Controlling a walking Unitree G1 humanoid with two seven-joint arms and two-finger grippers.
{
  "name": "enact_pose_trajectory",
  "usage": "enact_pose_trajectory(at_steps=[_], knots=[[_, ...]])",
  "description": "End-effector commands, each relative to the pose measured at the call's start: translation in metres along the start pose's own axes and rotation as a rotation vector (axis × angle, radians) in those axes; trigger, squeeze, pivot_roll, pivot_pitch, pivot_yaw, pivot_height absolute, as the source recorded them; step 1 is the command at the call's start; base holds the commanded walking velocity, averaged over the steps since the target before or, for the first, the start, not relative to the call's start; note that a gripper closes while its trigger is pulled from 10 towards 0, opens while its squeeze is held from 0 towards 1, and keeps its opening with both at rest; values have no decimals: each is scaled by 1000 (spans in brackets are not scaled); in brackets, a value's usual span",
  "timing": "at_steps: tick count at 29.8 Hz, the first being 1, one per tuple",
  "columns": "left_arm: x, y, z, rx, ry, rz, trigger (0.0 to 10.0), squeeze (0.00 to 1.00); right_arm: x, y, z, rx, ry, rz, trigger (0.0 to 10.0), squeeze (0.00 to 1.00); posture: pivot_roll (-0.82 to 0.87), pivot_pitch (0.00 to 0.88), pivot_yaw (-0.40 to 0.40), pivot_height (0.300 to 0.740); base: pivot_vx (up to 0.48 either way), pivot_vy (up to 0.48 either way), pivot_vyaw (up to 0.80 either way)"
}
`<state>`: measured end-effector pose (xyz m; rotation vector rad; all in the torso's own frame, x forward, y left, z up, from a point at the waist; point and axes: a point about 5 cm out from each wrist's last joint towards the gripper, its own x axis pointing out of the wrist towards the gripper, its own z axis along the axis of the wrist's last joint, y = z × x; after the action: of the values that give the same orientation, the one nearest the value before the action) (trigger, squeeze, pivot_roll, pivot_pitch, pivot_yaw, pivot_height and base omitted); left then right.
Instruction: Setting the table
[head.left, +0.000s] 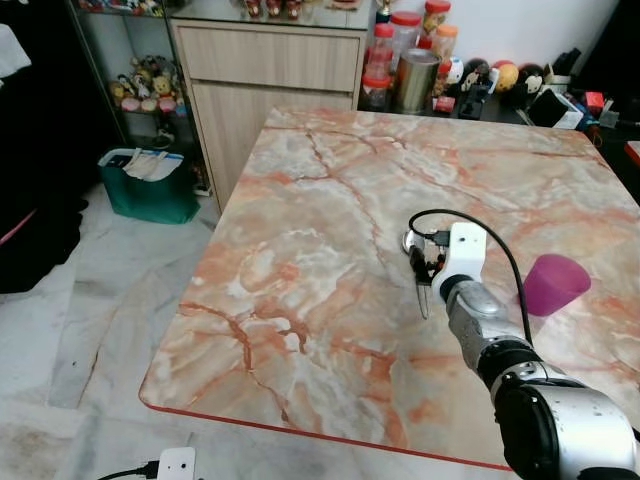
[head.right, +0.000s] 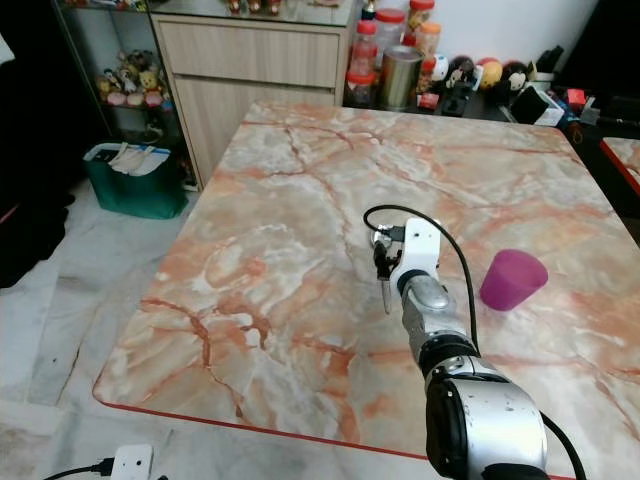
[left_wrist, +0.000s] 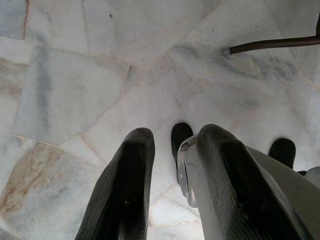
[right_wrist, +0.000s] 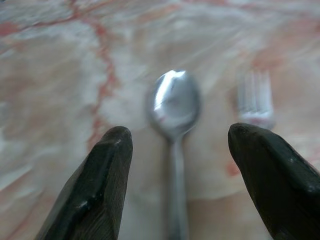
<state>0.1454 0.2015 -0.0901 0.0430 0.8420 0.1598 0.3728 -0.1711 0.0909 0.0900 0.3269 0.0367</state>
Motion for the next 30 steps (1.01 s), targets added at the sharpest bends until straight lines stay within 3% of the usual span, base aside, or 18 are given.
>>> enact_pose_trajectory(at_steps=[1, 11, 20, 22, 24, 25, 30], knots=[[-17, 0, -44, 20, 156, -1, 10000, 0, 1, 4, 3, 18, -2, 19, 10000, 0, 168, 171, -73, 740, 0, 0, 0], [-23, -5, -53, 34, 157, -15, 10000, 0, 2, 15, -2, -1, 8, 57, 10000, 0, 177, 204, -90, 740, 0, 0, 0], [-28, -1, -62, 29, 184, -8, 10000, 0, 1, 12, -6, -19, 31, 20, 10000, 0, 182, 197, -94, 740, 0, 0, 0], [-28, -1, -63, 31, 186, -8, 10000, 0, 1, 14, -5, -14, 31, 30, 9608, 0, 183, 195, -96, 740, 0, 0, 0], [-28, 0, -62, 32, 187, -9, 10000, 0, 2, 15, -5, -12, 31, 34, 1451, 0, 183, 196, -94, 740, 0, 0, 0], [-28, 0, -62, 32, 187, -9, 10000, 0, 2, 16, -5, -13, 31, 33, 0, 0, 183, 196, -94, 740, 0, 0, 0], [-26, 0, -60, 37, 192, -24, 10000, 0, 2, 17, -6, -18, 43, 24, 0, 0, 181, 193, -88, 740, 0, 0, 0]])
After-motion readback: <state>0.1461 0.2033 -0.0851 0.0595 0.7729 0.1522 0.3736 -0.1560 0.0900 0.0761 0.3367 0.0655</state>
